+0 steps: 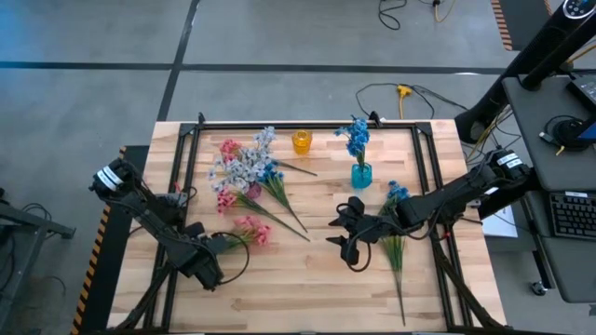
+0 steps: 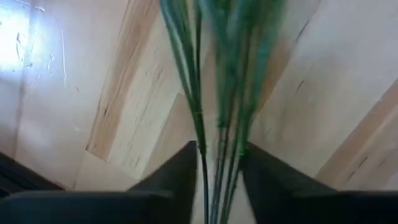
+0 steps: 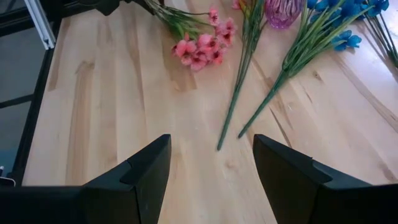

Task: Sort flowers into vase by color
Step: Put the bottom pink flowers into the yellow vase

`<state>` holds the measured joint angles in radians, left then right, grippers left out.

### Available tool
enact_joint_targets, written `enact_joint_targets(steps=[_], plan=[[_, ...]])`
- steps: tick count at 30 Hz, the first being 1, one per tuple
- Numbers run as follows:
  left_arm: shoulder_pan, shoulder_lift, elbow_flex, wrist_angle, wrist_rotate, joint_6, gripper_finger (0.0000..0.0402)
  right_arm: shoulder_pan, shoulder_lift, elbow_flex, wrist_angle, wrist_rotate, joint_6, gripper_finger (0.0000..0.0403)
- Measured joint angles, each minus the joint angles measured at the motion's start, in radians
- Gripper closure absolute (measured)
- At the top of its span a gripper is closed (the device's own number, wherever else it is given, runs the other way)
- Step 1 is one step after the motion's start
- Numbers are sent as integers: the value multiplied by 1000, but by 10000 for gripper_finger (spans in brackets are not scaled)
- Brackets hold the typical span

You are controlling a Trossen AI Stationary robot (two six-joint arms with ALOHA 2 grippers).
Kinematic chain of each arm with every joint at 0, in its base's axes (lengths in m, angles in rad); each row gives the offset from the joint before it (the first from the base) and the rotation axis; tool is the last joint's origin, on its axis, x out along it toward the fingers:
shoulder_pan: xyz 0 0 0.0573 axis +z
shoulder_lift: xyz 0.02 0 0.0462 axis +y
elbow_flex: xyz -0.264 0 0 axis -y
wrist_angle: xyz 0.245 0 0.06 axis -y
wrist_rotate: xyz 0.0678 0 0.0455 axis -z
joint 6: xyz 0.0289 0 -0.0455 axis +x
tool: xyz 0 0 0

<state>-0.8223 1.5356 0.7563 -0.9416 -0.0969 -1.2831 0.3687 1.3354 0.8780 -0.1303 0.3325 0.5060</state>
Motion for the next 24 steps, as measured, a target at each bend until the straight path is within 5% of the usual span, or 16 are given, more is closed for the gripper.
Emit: enact_joint_targets(steps=[5, 16, 20, 24], plan=[[0, -1, 0, 3, 2, -8, 394, 0, 0, 0, 0, 0, 0, 183], [-24, -39, 81, 1, 4, 42, 400, 3, 0, 0, -8, -27, -7, 183], [-54, -67, 171, 3, -66, 102, 400, 13, 0, 0, -21, -29, -31, 183], [-68, -101, 276, 22, -240, 200, 401, 35, 0, 0, -11, -26, -69, 183]])
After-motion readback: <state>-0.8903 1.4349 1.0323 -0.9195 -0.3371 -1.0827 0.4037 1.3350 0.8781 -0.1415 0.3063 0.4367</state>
